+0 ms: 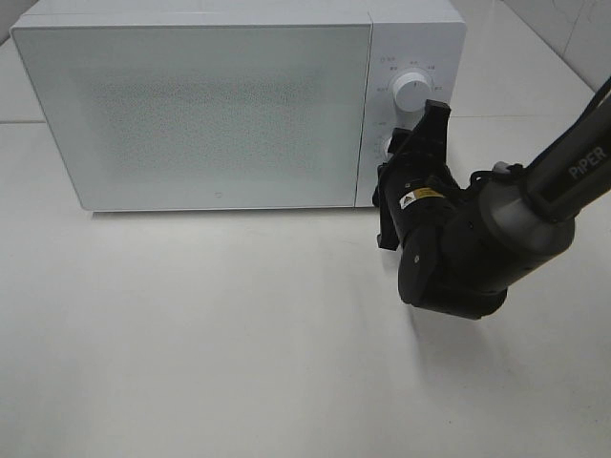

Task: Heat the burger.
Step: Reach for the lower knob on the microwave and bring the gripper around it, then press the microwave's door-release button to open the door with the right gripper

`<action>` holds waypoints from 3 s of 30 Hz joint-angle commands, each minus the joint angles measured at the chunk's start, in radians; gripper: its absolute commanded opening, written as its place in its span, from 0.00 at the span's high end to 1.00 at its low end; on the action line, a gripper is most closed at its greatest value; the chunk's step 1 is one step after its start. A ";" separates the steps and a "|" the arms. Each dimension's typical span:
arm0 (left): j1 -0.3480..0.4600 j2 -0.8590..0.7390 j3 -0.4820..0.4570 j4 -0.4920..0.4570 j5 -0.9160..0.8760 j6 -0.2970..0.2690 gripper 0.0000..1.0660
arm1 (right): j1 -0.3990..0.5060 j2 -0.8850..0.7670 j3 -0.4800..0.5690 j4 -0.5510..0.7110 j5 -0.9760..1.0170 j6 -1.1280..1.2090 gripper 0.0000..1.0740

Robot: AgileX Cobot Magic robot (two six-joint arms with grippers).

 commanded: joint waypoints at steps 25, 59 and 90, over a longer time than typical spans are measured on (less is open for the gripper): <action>0.000 -0.018 0.001 -0.005 -0.014 0.000 0.08 | -0.005 -0.302 0.220 -0.237 0.192 -0.790 0.32; 0.000 -0.018 0.001 -0.005 -0.014 0.000 0.08 | -0.079 -0.879 0.085 -0.534 1.645 -1.738 0.29; 0.000 -0.018 0.001 -0.005 -0.014 0.000 0.08 | -0.378 -1.505 0.081 -0.679 2.097 -1.694 0.29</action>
